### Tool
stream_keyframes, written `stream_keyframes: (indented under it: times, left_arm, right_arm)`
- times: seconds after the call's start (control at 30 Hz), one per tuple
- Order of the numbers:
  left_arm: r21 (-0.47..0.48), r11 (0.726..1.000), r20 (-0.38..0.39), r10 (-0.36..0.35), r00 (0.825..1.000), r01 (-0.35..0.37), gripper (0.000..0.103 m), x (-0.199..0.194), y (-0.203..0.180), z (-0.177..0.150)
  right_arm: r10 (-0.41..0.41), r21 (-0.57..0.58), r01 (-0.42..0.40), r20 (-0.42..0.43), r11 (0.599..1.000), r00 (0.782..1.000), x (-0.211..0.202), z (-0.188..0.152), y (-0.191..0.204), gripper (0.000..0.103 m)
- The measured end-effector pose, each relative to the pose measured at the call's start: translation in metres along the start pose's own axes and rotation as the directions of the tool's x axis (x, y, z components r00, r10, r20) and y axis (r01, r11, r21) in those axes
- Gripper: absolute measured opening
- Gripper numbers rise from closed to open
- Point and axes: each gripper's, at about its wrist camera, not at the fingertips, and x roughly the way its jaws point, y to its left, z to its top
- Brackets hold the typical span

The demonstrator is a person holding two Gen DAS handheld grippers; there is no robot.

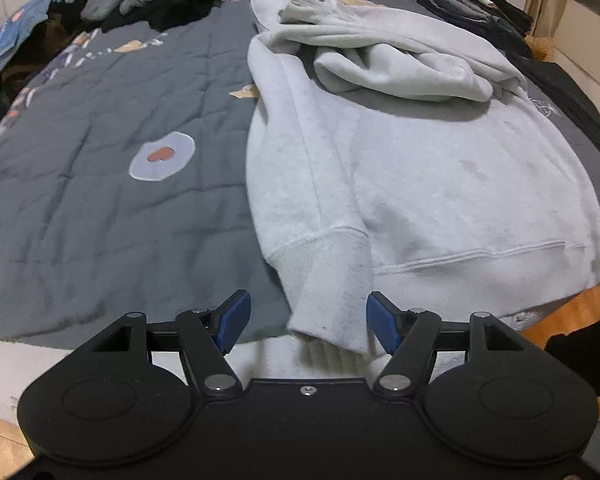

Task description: Fold clothes

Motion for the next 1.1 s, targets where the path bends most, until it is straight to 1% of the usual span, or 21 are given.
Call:
stream_keyframes:
  times: [0.03, 0.1, 0.13, 0.33, 0.37, 0.4, 0.43, 0.47, 0.5, 0.53, 0.63, 0.67, 0.73, 0.83, 0.97, 1.1]
  left_arm:
    - [0.001, 1.0, -0.006, -0.002, 1.0, 0.002, 0.053, 0.002, -0.001, 0.0]
    - [0.004, 1.0, -0.019, -0.005, 1.0, 0.005, 0.051, 0.005, -0.003, -0.001]
    - [0.004, 1.0, -0.027, -0.004, 1.0, 0.005, 0.047, 0.007, -0.004, 0.0]
    - [0.014, 1.0, -0.04, 0.005, 0.999, -0.005, 0.047, 0.015, -0.012, 0.002]
    - [0.015, 1.0, -0.039, -0.002, 0.999, 0.003, 0.043, 0.016, -0.013, 0.002]
    - [0.015, 1.0, -0.041, -0.011, 0.999, 0.011, 0.036, 0.017, -0.014, 0.002]
    - [0.013, 1.0, -0.048, -0.019, 0.999, 0.02, 0.014, 0.018, -0.015, 0.002]
    - [0.007, 1.0, -0.053, -0.021, 0.998, 0.021, 0.01, 0.019, -0.015, 0.002]
    - [-0.006, 1.0, -0.056, -0.018, 0.998, 0.017, 0.009, 0.019, -0.014, 0.003]
    - [-0.022, 1.0, -0.051, -0.02, 0.998, 0.019, 0.008, 0.017, -0.012, 0.003]
    - [-0.091, 0.995, -0.009, -0.051, 0.999, 0.05, 0.007, 0.006, -0.003, 0.005]
    - [-0.114, 0.991, 0.012, -0.065, 0.998, 0.066, 0.006, 0.001, -0.001, 0.006]
    - [-0.155, 0.982, 0.076, -0.1, 0.992, 0.111, 0.006, -0.012, 0.004, 0.009]
    - [-0.215, 0.959, 0.161, -0.15, 0.976, 0.183, 0.006, -0.028, 0.015, 0.016]
    - [-0.297, 0.922, 0.259, -0.172, 0.95, 0.248, 0.006, -0.046, 0.035, 0.029]
    - [-0.339, 0.893, 0.333, -0.181, 0.925, 0.297, 0.006, -0.058, 0.051, 0.052]
  right_arm:
    - [-0.005, 0.003, 0.005, -0.017, 1.0, 1.0, 0.003, -0.002, -0.001, 0.063]
    - [-0.009, 0.016, 0.01, -0.057, 1.0, 0.998, 0.01, -0.005, -0.004, 0.063]
    - [-0.008, 0.025, 0.01, -0.079, 1.0, 0.997, 0.014, -0.006, -0.006, 0.063]
    - [-0.026, 0.026, 0.03, -0.162, 0.999, 0.986, 0.033, -0.015, -0.008, 0.063]
    - [-0.022, 0.028, 0.027, -0.164, 0.999, 0.986, 0.034, -0.016, -0.007, 0.062]
    - [-0.018, 0.029, 0.023, -0.166, 0.999, 0.986, 0.035, -0.018, -0.007, 0.059]
    - [-0.014, 0.031, 0.02, -0.168, 0.999, 0.986, 0.036, -0.02, -0.007, 0.042]
    - [0.009, 0.03, -0.004, -0.163, 1.0, 0.987, 0.036, -0.021, -0.006, 0.015]
    - [0.039, 0.043, -0.032, -0.159, 0.999, 0.987, 0.034, -0.021, -0.006, 0.011]
    - [0.062, 0.07, -0.053, -0.139, 0.996, 0.988, 0.03, -0.021, -0.008, 0.01]
    - [0.129, 0.148, -0.117, -0.074, 0.982, 0.989, 0.015, -0.02, -0.014, 0.009]
    - [0.169, 0.185, -0.159, -0.037, 0.97, 0.985, 0.008, -0.018, -0.017, 0.009]
    - [0.247, 0.253, -0.25, 0.045, 0.934, 0.968, -0.007, -0.014, -0.024, 0.009]
    - [0.339, 0.324, -0.374, 0.161, 0.869, 0.927, -0.026, -0.007, -0.034, 0.009]
    - [0.403, 0.373, -0.485, 0.278, 0.791, 0.872, -0.043, 0.009, -0.039, 0.009]
    - [0.437, 0.368, -0.546, 0.34, 0.753, 0.832, -0.053, 0.038, -0.044, 0.009]
